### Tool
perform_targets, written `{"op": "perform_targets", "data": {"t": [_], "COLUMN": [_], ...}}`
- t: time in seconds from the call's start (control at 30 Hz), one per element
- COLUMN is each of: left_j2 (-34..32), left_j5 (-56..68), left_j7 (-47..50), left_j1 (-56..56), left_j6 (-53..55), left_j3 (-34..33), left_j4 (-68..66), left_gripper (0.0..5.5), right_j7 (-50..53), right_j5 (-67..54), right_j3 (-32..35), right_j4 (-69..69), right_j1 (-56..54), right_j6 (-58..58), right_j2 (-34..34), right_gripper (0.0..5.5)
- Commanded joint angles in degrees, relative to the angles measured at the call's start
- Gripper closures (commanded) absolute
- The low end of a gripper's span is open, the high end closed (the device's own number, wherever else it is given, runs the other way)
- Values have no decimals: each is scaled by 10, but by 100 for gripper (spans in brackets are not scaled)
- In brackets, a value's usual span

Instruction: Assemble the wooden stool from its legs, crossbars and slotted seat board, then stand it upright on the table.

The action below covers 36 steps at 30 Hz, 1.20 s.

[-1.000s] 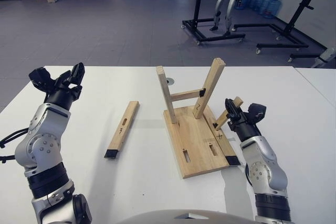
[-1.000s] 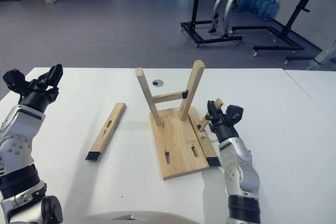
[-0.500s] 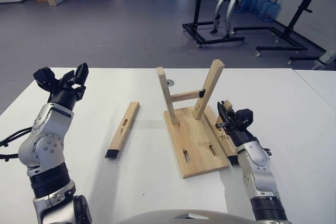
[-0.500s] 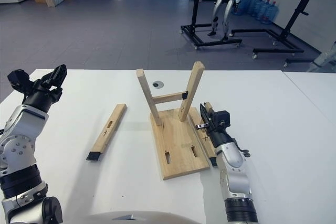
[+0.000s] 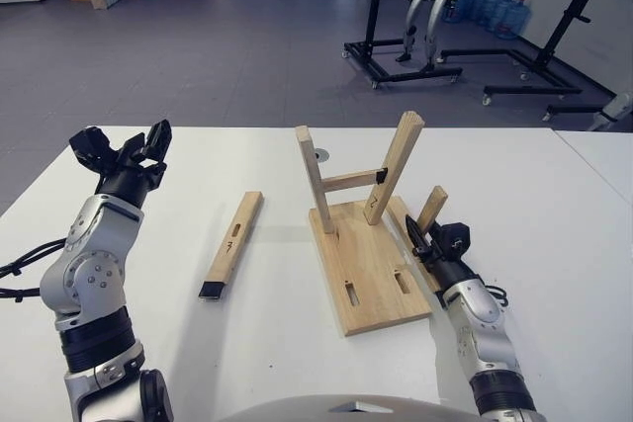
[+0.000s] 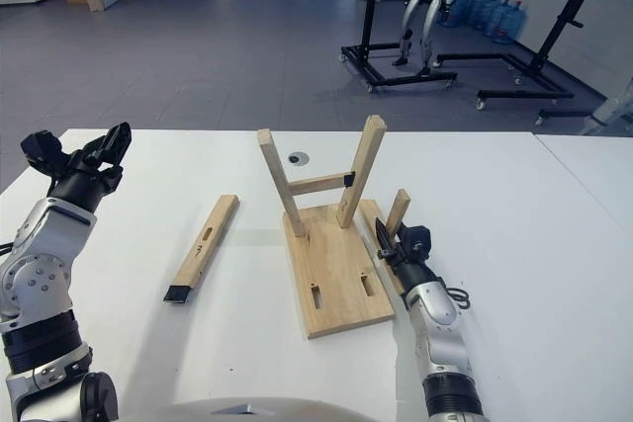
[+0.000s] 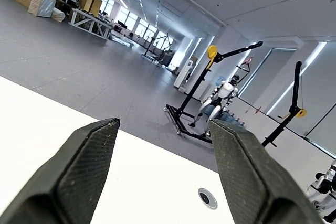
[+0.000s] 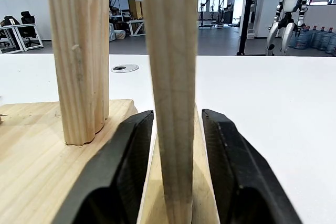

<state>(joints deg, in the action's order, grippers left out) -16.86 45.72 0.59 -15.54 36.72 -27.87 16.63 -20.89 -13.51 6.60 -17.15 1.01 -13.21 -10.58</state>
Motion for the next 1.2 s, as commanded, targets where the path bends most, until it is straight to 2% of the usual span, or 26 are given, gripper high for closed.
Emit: {"op": "perform_targets", "data": {"t": [0.03, 0.1, 0.23, 0.5, 0.6, 0.77, 0.83, 0.93, 1.03, 1.2], "left_j2": [-3, -3, -5, -8, -10, -9, -9, -8, -4, -3], "left_j5": [-6, -6, -6, -7, -7, -9, -10, -11, -10, -11], "left_j7": [1, 2, 2, 0, -2, -6, -7, -8, -6, -5], "left_j1": [-2, -3, -6, -9, -10, -8, -8, -6, 4, 1], "left_j6": [-4, -4, -4, -5, -5, -8, -9, -8, -7, -6], "left_j3": [3, 4, 4, 5, 4, 7, 8, 9, 7, 10], "left_j4": [-1, -1, -1, -4, -4, -5, -7, -5, 4, 3], "left_gripper": [238, 238, 238, 238, 238, 238, 238, 238, 238, 238], "right_j7": [9, 8, -12, -40, -7, 149, 218, 356, 448, 534], "right_j5": [4, 0, -20, -118, -164, -248, -264, -227, -119, 29], "right_j3": [9, 12, 29, 38, 77, 163, 157, 122, 23, -80], "right_j4": [-10, 10, 109, 302, 341, 370, 405, 474, 552, 562], "right_j1": [7, 0, -16, -50, -96, -222, -260, -291, -271, -224], "right_j6": [36, 45, 95, 265, 319, 406, 447, 524, 595, 626], "right_j2": [-8, -14, -57, -108, -119, -102, -84, -45, -38, 4], "right_gripper": [309, 291, 291, 291, 291, 291, 291, 291, 291, 291]}}
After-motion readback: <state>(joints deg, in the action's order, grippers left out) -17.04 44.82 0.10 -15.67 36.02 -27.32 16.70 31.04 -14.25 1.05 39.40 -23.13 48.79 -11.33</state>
